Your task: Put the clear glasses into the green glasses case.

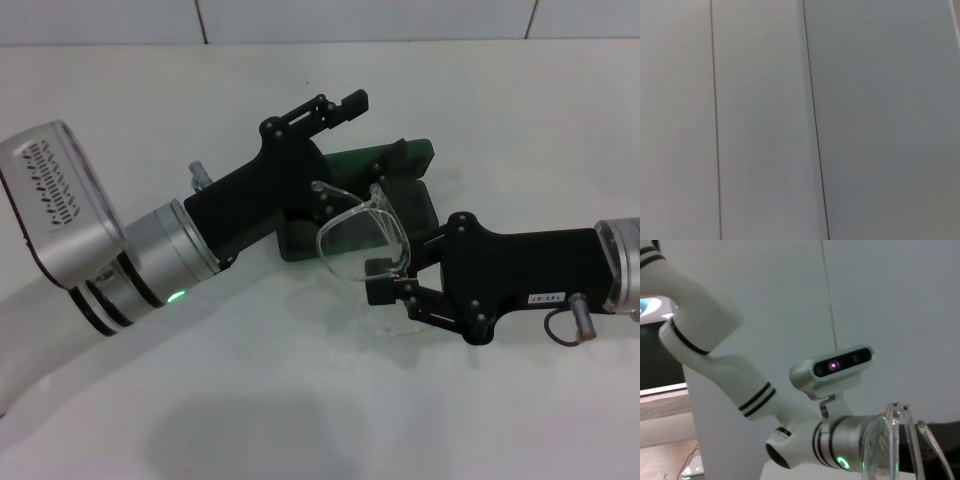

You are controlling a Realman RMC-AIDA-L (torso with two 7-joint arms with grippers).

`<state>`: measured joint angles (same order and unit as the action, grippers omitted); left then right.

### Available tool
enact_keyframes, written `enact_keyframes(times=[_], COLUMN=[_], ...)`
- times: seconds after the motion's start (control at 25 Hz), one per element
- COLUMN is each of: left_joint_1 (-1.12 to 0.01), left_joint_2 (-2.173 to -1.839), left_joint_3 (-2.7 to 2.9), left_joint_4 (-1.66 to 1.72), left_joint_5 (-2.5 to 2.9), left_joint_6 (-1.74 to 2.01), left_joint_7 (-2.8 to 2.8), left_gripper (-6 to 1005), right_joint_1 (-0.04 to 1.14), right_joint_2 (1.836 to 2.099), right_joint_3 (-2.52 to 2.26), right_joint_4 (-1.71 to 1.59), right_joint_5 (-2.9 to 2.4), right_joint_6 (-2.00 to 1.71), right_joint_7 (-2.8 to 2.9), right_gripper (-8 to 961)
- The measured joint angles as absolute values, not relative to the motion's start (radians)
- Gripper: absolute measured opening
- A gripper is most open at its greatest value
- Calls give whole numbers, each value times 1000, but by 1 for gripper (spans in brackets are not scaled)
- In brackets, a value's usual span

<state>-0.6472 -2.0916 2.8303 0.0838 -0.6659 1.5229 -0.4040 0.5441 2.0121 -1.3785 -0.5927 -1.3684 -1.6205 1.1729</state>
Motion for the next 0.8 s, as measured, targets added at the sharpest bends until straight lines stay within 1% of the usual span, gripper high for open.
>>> enact_keyframes(times=[0.32,0.8], left_joint_1=[-646,-644], left_joint_2=[-2089,-2089], left_joint_3=[2830,2829], left_joint_4=[78,44], left_joint_5=[-666,-716], left_joint_6=[1523,1523], left_joint_7=[-403,-400], left_gripper=[612,611], right_joint_1=[548,550], right_joint_2=[2002,2003], right_joint_3=[-1379,-1376], right_joint_4=[-592,-606], right_joint_5=[-1369,-1382], right_joint_6=[-1577,-1531], right_joint_7=[1206,1163], right_gripper=[127,128])
